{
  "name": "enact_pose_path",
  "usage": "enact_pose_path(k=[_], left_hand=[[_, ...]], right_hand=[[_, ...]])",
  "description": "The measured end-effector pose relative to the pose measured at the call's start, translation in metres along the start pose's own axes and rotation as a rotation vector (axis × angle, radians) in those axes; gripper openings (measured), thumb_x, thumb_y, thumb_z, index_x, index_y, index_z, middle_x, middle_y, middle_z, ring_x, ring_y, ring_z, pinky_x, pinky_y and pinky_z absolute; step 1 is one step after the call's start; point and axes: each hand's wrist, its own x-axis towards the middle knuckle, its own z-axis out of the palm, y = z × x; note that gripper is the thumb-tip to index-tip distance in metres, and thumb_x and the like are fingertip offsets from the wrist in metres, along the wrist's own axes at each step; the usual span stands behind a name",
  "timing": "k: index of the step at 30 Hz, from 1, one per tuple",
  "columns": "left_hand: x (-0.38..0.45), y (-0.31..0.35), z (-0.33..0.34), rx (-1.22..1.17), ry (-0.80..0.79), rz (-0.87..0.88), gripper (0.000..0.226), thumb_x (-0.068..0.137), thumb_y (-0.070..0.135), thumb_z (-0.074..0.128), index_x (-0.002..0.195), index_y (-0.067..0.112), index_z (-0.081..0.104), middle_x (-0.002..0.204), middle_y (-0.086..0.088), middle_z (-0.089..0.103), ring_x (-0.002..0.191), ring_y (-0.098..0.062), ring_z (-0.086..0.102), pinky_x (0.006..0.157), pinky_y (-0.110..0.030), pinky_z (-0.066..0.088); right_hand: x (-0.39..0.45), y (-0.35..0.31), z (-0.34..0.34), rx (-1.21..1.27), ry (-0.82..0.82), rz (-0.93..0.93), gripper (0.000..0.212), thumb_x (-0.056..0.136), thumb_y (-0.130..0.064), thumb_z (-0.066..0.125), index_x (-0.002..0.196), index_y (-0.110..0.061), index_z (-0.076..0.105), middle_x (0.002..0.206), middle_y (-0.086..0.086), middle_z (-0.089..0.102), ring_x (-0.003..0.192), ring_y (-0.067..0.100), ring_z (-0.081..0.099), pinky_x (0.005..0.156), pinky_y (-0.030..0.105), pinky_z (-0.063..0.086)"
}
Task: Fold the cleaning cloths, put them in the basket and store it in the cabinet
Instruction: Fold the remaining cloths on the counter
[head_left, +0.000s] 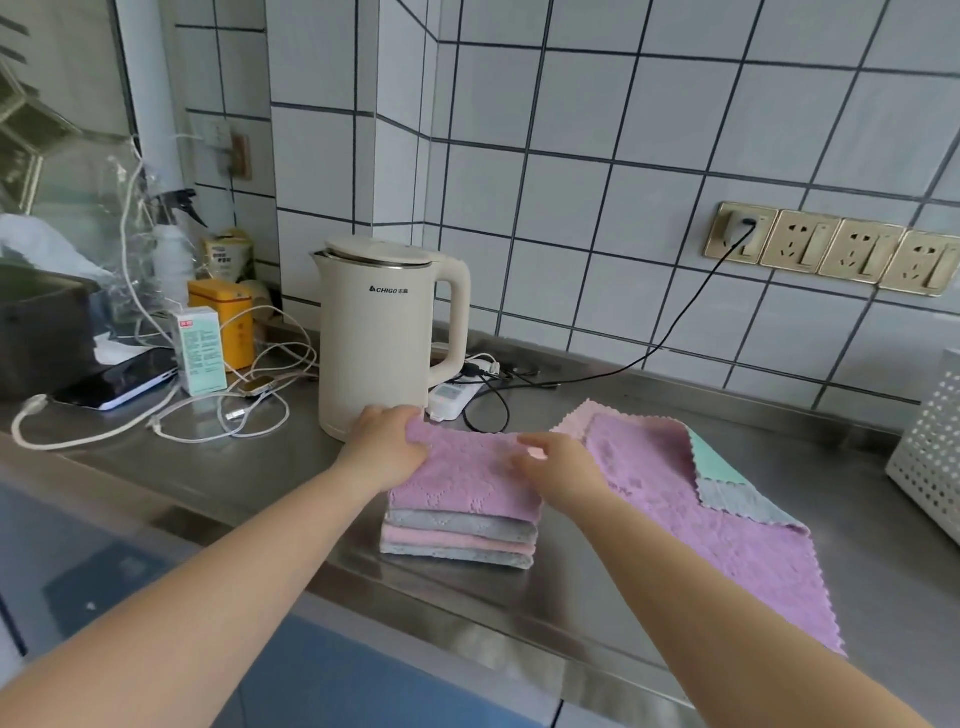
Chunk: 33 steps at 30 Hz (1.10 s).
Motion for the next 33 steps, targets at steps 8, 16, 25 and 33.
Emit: enact_pose_path(k=[8, 16, 25, 33], left_hand=[[0.008, 0.033, 0.019, 0.368, -0.088, 0.238, 0.028, 0.094, 0.013, 0.033, 0.111, 0.014, 0.056, 0.116, -0.01, 0.06, 0.11, -0.029, 0.054, 0.09, -0.035, 0.037], [0.006, 0.0, 0.042, 0.426, -0.222, 0.083, 0.056, 0.098, 0.042, 0.02, 0.151, 0.025, 0.012, 0.16, -0.002, 0.002, 0.146, -0.02, -0.001, 0.117, -0.052, 0.0], [0.002, 0.012, 0.034, 0.536, -0.123, 0.098, 0.059, 0.096, 0.045, 0.026, 0.148, 0.017, 0.02, 0.157, -0.005, 0.016, 0.145, -0.021, 0.011, 0.116, -0.05, 0.009], [0.015, 0.099, 0.05, 0.359, -0.047, 0.392, 0.031, 0.095, 0.028, 0.039, 0.118, 0.011, 0.053, 0.12, -0.01, 0.059, 0.113, -0.029, 0.052, 0.094, -0.036, 0.04]], right_hand=[[0.027, -0.032, 0.036, -0.481, -0.158, -0.237, 0.024, 0.093, -0.019, 0.034, 0.109, -0.014, 0.053, 0.121, 0.004, 0.048, 0.122, 0.022, 0.039, 0.101, 0.055, 0.029], [0.021, 0.006, 0.054, -0.403, -0.194, -0.113, 0.056, 0.096, -0.049, 0.023, 0.146, -0.025, 0.025, 0.157, -0.003, 0.015, 0.145, 0.017, 0.009, 0.112, 0.058, 0.01], [0.015, 0.021, 0.037, -0.286, -0.12, -0.137, 0.059, 0.096, -0.052, 0.03, 0.148, -0.023, 0.023, 0.158, 0.001, 0.012, 0.145, 0.018, 0.011, 0.116, 0.053, 0.011], [-0.009, 0.097, -0.041, -0.185, 0.076, -0.027, 0.051, 0.1, -0.036, 0.037, 0.147, -0.019, 0.028, 0.155, -0.003, 0.025, 0.143, 0.015, 0.022, 0.112, 0.026, 0.018]])
